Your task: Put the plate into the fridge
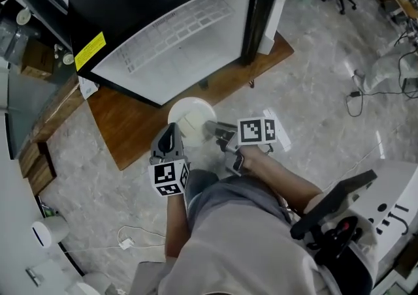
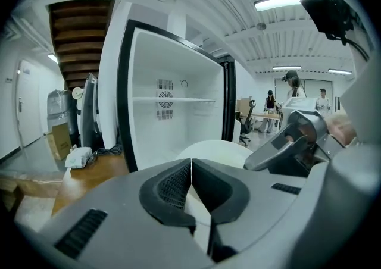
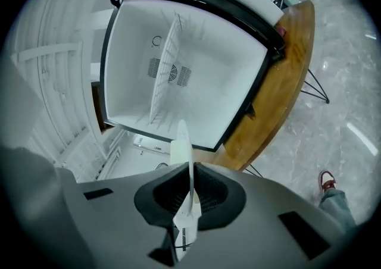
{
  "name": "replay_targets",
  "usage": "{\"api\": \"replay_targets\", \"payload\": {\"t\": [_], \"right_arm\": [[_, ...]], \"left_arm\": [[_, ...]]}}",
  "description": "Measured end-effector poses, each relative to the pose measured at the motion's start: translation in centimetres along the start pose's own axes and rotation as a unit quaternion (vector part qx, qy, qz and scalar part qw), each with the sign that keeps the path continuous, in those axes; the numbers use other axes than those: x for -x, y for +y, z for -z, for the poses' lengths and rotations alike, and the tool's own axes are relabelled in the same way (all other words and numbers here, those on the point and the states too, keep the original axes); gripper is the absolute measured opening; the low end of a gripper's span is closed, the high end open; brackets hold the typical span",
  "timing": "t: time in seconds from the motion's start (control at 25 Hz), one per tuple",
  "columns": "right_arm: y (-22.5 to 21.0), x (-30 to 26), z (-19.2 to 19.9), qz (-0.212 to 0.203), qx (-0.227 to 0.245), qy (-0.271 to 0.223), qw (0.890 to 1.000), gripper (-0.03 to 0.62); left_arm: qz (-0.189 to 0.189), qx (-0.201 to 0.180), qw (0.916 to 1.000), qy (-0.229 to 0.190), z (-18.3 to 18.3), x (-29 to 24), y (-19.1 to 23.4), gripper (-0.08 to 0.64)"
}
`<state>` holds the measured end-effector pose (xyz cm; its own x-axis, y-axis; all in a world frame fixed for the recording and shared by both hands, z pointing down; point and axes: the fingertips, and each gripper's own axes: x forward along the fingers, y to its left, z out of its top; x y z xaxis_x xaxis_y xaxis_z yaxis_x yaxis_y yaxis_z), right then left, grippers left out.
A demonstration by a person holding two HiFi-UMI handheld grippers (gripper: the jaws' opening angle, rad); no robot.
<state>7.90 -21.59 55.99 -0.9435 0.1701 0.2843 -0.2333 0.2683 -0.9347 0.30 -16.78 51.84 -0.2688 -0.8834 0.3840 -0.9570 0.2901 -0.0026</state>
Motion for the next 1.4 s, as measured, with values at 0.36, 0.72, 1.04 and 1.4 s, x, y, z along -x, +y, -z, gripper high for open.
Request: {"api": "replay_targets", "payload": {"t": [0.36, 0.72, 1.04, 1.4], "right_arm": [[5.4, 4.9, -13.8, -0.051, 0.048, -0.018, 0.997, 0.029], [11.6, 4.3, -20.3, -0.096, 0.039, -0.047, 0.994, 0.029], [11.7, 0.6, -22.5, -0.106, -0.028, -0.036, 0.993, 0.029], [11.6, -1.7, -22.8, -0.104, -0.065, -0.027, 0.992, 0.030]], "left_arm": [[0.002, -0.012, 0.9968, -0.079, -13.3, -4.2, -4.3, 0.020], [0.008, -0.045, 0.9928, -0.111, -17.7, -3.6, -5.2, 0.020], [0.036, -0.098, 0.9879, -0.114, -18.2, -6.3, -7.3, 0.020], [0.063, -0.128, 0.9858, -0.089, -17.7, -9.4, -7.8, 0.020]]}}
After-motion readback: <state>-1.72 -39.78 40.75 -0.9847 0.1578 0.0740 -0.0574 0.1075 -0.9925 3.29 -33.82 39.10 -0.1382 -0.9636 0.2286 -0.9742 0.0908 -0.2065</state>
